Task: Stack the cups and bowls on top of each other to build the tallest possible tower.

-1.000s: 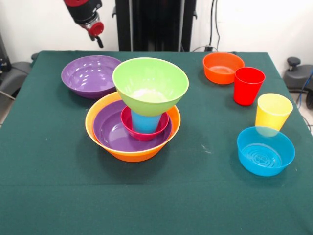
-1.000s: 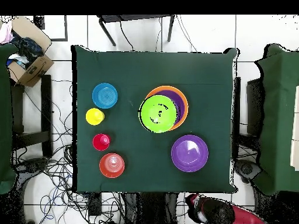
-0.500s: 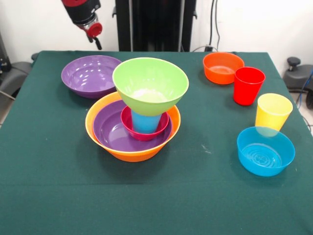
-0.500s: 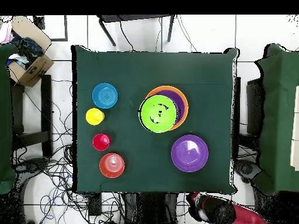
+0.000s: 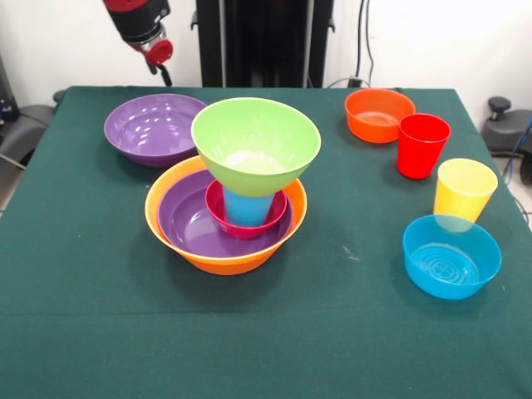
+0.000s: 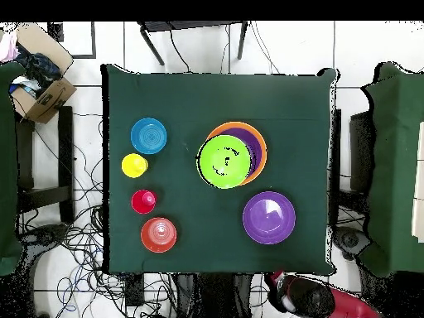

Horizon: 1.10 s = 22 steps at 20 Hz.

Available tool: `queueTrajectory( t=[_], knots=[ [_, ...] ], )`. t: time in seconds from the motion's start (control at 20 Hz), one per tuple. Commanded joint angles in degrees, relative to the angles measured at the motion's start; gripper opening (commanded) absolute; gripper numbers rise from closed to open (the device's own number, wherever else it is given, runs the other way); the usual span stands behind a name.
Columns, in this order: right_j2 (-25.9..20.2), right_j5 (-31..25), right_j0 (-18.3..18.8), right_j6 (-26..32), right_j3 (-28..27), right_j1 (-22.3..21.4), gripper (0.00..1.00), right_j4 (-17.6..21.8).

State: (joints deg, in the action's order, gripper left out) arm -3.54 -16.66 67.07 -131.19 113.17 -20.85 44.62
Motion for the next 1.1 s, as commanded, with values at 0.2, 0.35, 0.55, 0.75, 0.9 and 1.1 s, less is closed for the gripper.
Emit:
queueTrajectory(
  t=[0.2, 0.35, 0.55, 0.75, 0.9, 1.1],
  knots=[
    [-6.7, -3.2, -1.5, 1.9, -4.0, -3.5, 1.0, -4.1],
    [-6.6, -4.2, -1.6, 2.0, -3.6, -4.5, 1.0, -4.6],
    [-7.0, -5.5, -1.1, 2.9, -3.4, -5.4, 1.0, -5.3],
    [-7.7, -5.6, -0.2, 3.4, -4.5, -4.6, 1.0, -6.0],
    [-7.8, -4.6, 0.2, 3.1, -5.5, -3.5, 1.0, -6.3],
    [-8.4, -3.0, 1.1, 2.6, -6.2, -2.1, 1.0, -6.8]
  ],
)
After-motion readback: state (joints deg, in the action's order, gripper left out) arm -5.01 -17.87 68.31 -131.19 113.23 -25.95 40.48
